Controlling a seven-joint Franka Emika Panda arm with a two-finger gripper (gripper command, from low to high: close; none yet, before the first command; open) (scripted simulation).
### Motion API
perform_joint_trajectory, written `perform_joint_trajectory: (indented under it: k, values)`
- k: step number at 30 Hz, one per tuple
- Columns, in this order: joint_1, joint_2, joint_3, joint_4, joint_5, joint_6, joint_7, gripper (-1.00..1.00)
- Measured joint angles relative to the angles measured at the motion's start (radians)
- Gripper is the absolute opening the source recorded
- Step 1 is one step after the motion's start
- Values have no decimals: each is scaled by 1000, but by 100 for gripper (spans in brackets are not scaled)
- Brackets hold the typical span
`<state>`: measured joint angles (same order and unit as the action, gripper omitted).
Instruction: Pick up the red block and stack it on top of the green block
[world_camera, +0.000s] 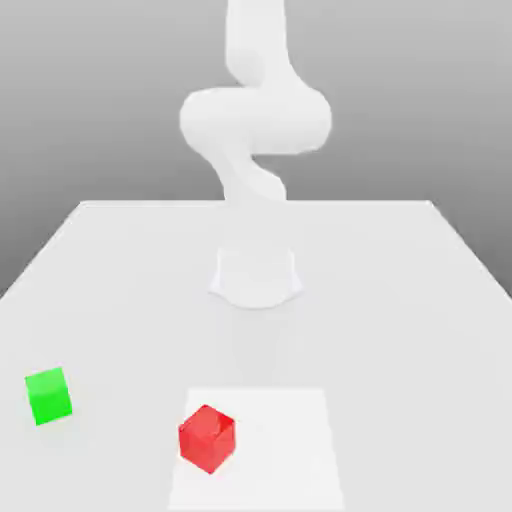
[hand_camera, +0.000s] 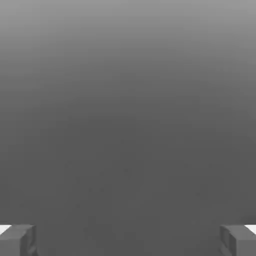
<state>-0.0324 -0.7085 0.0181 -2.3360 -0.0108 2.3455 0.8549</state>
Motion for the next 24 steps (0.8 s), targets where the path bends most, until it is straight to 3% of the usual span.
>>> perform_joint_trajectory:
  k: [15,24]
  values:
    - [-150,551,53,-216,-53,273,322,0]
    - [-174,873,39,-304,-17,463,426,0]
